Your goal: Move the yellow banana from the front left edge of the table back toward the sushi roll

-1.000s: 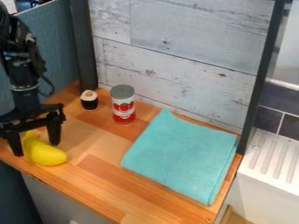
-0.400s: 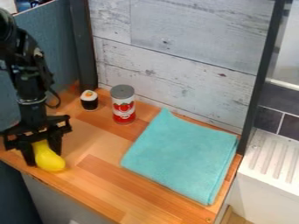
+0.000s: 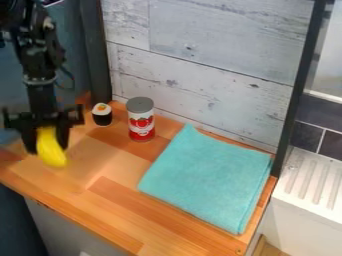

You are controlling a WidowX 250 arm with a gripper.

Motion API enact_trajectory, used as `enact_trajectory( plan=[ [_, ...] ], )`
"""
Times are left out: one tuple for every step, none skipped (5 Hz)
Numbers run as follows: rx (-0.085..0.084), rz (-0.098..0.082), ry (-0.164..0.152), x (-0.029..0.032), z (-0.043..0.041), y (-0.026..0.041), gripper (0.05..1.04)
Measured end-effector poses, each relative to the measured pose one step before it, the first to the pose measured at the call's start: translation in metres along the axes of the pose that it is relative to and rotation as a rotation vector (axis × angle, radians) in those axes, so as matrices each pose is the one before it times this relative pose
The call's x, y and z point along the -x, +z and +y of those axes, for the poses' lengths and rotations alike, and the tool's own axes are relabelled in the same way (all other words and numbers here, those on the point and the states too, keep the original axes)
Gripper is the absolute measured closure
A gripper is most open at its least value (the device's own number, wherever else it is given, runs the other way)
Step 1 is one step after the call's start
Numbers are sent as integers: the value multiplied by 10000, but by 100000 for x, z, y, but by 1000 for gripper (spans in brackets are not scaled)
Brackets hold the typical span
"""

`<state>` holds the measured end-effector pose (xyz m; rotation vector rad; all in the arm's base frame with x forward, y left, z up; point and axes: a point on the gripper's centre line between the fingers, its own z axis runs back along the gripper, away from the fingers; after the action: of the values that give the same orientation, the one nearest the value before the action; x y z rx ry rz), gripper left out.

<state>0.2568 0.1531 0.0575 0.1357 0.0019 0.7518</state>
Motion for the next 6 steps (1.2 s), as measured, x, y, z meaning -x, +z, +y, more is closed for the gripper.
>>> enact_trajectory(
  plan=[
    [-21, 21, -2233, -2543, -592, -243, 485],
    [-31, 356, -1296, -1717, 694, -1282, 485],
    [-66, 578, -103, 252, 305, -1767, 485],
    [-58, 62, -142, -97, 50, -775, 484],
    [-48, 104, -113, 280, -63, -442, 485],
    [261, -4, 68, 128, 141, -189, 403]
  ],
)
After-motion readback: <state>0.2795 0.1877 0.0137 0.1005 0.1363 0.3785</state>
